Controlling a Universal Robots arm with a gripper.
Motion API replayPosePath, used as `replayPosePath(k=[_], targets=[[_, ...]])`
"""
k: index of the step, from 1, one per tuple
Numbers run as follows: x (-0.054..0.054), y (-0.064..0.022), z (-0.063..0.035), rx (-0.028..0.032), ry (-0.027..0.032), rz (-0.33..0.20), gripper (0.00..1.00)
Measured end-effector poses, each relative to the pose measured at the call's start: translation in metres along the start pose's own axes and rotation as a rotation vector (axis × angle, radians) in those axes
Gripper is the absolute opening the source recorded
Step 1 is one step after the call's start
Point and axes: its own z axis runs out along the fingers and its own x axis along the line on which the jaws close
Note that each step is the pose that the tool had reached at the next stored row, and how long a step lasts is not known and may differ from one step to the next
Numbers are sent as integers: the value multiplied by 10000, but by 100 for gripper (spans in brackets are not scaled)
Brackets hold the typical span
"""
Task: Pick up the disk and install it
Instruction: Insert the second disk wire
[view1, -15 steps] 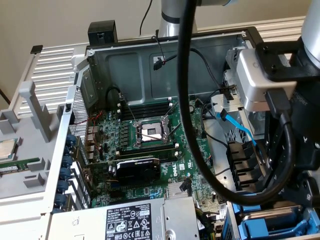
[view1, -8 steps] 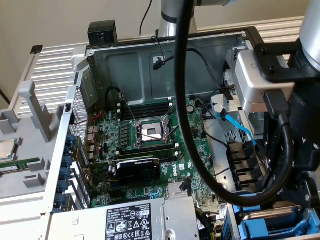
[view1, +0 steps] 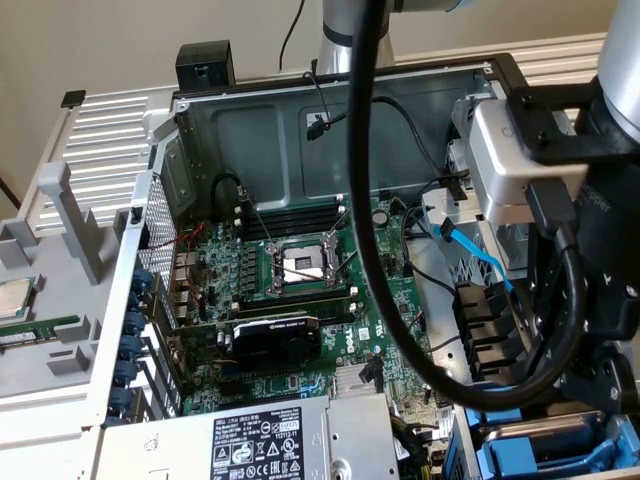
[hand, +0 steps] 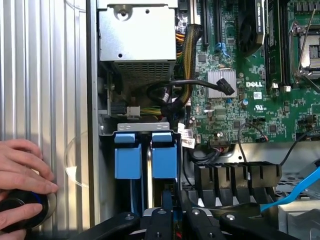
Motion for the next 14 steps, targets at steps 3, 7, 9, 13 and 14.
replayPosePath(k=[3, 7, 9, 13, 14], targets=[[-1, 1, 2, 80, -3, -1, 16], [-1, 5, 8, 101, -3, 0, 16], [0, 11, 12, 102, -6, 0, 16], [1, 20, 17, 100, -4, 4, 16], [1, 20, 18, 100, -3, 3, 16]])
